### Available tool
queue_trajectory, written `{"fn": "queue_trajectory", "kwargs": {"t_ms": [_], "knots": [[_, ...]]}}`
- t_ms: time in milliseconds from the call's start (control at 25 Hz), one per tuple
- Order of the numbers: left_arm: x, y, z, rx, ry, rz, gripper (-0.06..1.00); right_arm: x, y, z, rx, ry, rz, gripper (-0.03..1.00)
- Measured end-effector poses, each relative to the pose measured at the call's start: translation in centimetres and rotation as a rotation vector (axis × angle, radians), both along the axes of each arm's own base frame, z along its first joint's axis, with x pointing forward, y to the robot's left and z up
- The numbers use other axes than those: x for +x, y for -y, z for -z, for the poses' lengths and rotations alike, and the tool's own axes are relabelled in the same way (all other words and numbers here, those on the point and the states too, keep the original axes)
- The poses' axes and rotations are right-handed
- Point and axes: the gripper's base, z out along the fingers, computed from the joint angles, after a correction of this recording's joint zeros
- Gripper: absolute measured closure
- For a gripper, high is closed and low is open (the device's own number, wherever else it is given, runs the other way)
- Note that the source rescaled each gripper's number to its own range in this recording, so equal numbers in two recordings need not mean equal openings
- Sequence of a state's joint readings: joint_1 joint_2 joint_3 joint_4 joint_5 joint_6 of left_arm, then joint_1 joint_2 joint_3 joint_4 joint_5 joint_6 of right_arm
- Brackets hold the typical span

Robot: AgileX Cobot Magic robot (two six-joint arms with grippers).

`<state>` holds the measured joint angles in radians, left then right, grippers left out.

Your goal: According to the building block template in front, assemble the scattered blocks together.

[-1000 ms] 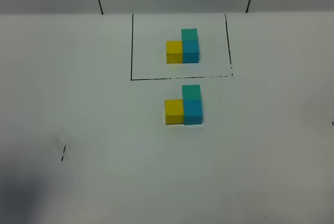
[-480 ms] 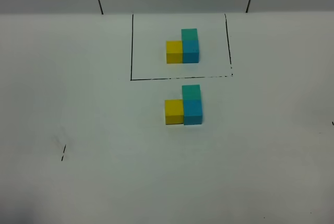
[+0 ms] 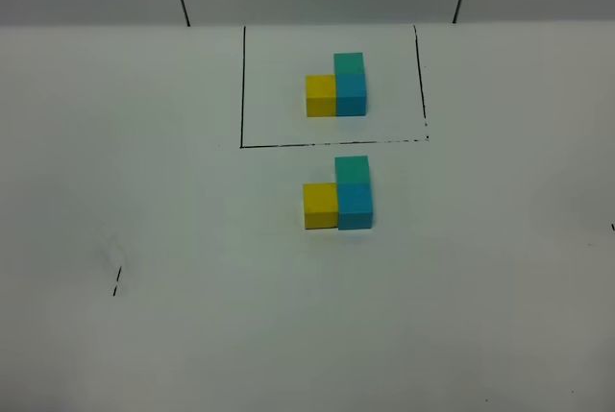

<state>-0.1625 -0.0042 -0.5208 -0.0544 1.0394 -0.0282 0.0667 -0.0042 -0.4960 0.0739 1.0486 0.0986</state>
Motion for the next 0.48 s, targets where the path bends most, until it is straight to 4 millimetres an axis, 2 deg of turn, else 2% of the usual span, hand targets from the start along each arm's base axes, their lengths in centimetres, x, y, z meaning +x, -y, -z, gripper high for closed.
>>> {"fn": "queue_trajectory", "kwargs": {"t_ms": [480], "knots": [[0.12, 0.02, 0.54, 0.013, -0.027, 0.003, 0.26, 0.0, 0.0, 0.0, 0.0, 0.0, 0.0, 0.24]]}}
